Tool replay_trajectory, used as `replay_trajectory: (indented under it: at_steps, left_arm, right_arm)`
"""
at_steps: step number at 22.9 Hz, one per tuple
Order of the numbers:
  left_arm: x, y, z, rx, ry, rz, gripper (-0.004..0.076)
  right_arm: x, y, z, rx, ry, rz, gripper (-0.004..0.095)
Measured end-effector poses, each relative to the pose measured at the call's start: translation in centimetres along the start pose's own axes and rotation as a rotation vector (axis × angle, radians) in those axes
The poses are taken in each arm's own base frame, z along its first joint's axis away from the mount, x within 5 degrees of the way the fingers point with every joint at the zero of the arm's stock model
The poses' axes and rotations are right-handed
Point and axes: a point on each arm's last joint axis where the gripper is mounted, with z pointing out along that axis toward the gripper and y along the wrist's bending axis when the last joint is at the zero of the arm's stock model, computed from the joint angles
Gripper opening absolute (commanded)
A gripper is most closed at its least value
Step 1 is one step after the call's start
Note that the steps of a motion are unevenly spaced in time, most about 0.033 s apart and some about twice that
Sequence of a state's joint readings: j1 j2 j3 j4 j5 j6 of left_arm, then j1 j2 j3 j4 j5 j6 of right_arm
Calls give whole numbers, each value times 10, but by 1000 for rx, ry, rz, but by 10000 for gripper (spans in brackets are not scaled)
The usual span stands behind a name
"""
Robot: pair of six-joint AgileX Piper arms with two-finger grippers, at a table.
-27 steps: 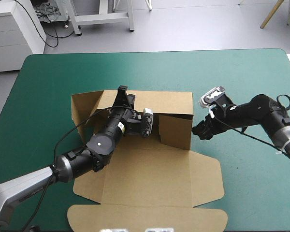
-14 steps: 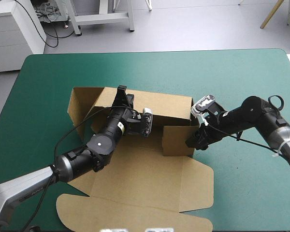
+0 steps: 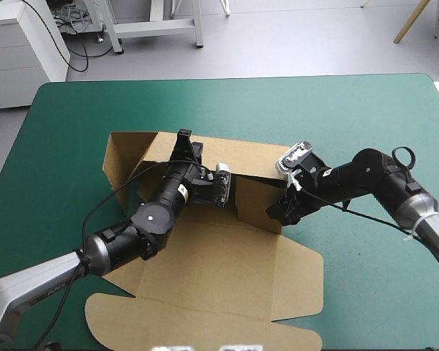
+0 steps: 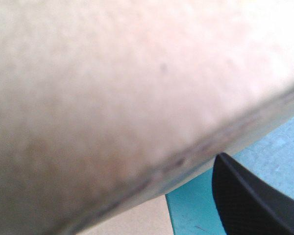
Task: Fold the box
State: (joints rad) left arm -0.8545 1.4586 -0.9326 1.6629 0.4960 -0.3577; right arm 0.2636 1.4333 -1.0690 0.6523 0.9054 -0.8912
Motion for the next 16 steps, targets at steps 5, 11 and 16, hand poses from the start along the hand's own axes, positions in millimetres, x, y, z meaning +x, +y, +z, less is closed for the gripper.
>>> replay_trajectory:
  at_steps: [5, 11, 16]
  left_arm:
    - [1, 0, 0, -2, 13, -7, -10]
    - [1, 0, 0, 1, 18, -55, -10]
    - [1, -1, 0, 1, 16, -76, -10]
  right_arm:
    - [-5, 5, 5, 53, -13, 8, 606]
    - [-8, 6, -11, 160, -137, 40, 443]
    - [-8, 10, -23, 205, -165, 24, 152]
